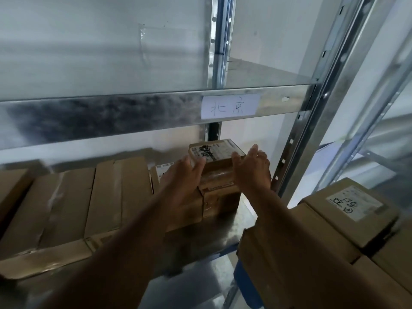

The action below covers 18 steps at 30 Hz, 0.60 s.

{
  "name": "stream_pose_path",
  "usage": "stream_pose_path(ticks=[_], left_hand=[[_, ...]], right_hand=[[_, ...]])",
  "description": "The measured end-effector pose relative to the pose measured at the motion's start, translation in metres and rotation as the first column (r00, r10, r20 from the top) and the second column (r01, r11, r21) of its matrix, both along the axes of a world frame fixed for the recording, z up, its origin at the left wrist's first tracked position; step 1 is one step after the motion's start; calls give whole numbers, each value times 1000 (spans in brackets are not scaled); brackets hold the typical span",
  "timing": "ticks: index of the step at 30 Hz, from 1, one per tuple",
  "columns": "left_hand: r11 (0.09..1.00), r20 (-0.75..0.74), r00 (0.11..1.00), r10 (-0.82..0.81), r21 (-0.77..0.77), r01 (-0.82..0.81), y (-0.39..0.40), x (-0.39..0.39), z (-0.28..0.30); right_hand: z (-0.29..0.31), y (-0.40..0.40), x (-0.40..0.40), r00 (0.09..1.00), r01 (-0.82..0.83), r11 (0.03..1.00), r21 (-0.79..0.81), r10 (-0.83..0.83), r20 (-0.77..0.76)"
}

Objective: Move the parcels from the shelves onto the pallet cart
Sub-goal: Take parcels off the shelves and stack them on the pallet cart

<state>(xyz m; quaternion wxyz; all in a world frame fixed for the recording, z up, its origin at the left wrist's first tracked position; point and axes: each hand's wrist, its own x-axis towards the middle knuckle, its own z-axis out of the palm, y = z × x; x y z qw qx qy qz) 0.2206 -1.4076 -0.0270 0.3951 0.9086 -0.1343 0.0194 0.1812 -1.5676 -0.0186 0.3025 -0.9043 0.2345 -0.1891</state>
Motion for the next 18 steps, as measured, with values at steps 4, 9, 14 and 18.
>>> stream_pose_path(ticks=[4, 9, 14, 18], left_hand=[[1000, -38, 999, -13, 27, 14, -9, 6, 3], [999, -30, 1000, -6, -46, 5, -7, 1, 0], [972, 13, 1000, -22, -235, 25, 9, -15, -7], [942, 38, 998, -53, -330, 63, 34, -46, -12]], right_hand=[[-6, -6, 19, 999, -26, 981, 192, 31, -25], [-13, -7, 16, 993, -113, 936, 334, 92, 79], [-15, 8, -13, 957, -251, 910, 329, 183, 225], [-18, 30, -51, 929, -305, 915, 263, 225, 293]])
